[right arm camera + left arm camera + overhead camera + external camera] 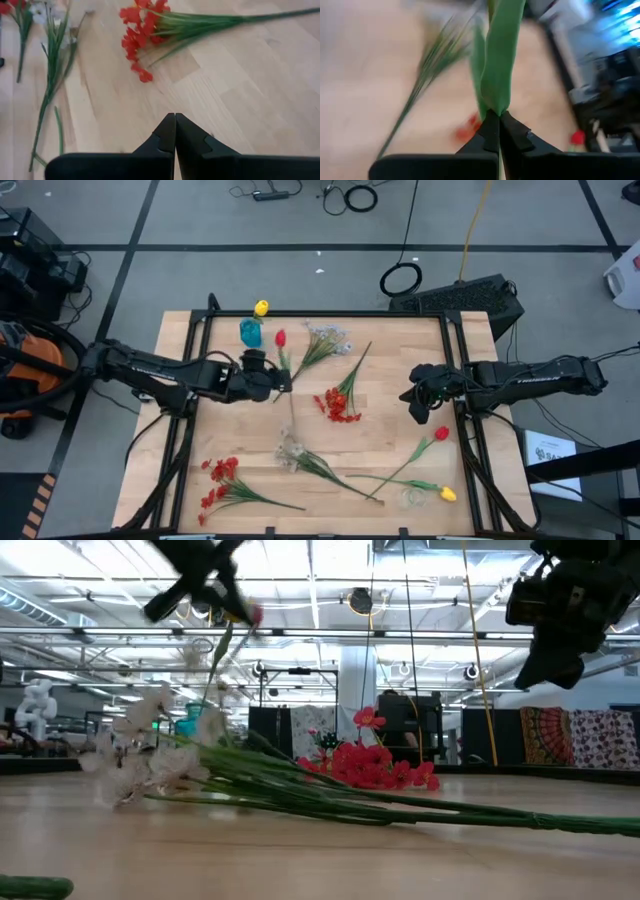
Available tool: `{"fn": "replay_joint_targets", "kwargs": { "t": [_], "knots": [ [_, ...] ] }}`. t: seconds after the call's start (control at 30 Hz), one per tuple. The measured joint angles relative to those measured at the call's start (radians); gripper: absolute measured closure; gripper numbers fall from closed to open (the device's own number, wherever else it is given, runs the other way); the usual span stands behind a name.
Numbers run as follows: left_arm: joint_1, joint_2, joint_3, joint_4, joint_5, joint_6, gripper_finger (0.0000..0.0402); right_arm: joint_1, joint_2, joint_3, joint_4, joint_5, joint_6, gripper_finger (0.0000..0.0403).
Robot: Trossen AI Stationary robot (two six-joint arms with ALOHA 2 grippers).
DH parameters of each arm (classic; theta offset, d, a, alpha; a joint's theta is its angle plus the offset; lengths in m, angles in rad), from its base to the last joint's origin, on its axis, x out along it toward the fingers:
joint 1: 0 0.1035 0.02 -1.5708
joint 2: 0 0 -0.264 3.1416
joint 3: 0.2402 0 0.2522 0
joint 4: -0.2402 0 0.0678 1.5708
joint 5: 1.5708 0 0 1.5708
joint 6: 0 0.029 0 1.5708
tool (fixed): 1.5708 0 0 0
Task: Sort flowers into vase by color
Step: Put the top red tulip into the transparent vase
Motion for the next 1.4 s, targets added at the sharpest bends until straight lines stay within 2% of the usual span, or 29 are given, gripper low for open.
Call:
{"fn": "replay_joint_targets", "kwargs": {
  "t": [0.07, 0.17, 0.27, 0.37, 0.47, 0.63, 0.73, 1.0, 1.2, 1.4],
  "knots": [
    [-0.017, 0.013, 0.050, 0.038, -0.075, 0.165, 0.0401, 0.000, 0.000, 0.000, 0.005, 0.000, 0.000, 0.0403],
    [-0.032, 0.032, 0.109, 0.203, -0.112, 0.469, 0.0401, 0.000, 0.000, 0.000, 0.005, 0.000, -0.002, 0.0403],
    [-0.046, 0.067, 0.141, 0.442, -0.108, 0.777, 0.0401, 0.000, 0.000, 0.000, 0.005, 0.000, -0.008, 0.0403],
    [-0.058, 0.125, 0.164, 0.672, -0.023, 0.984, 0.0401, 0.000, 0.000, 0.000, 0.011, 0.000, -0.010, 0.0403],
    [-0.061, 0.208, 0.190, 0.832, 0.079, 1.046, 0.0401, 0.000, 0.000, 0.000, 0.012, 0.000, -0.006, 0.0403],
    [-0.059, 0.384, 0.280, 0.970, 0.247, 1.088, 0.0402, 0.000, 0.000, 0.000, 0.011, 0.000, -0.007, 0.0403],
    [-0.059, 0.480, 0.356, 1.060, 0.351, 1.096, 0.0402, 0.000, 0.000, 0.000, 0.011, 0.000, -0.011, 0.0403],
    [-0.087, 0.714, 0.589, 1.201, 0.534, 1.195, 0.0402, 0.000, 0.000, 0.000, 0.011, 0.000, -0.024, 0.0403],
    [-0.121, 0.865, 0.782, 1.192, 0.605, 1.221, 0.0402, 0.000, 0.000, 0.000, 0.010, 0.000, -0.037, 0.0403],
    [-0.141, 0.981, 0.915, 1.189, 0.607, 1.227, 0.0401, 0.000, 0.000, 0.000, 0.004, 0.000, -0.032, 0.0403]
  ]
}}
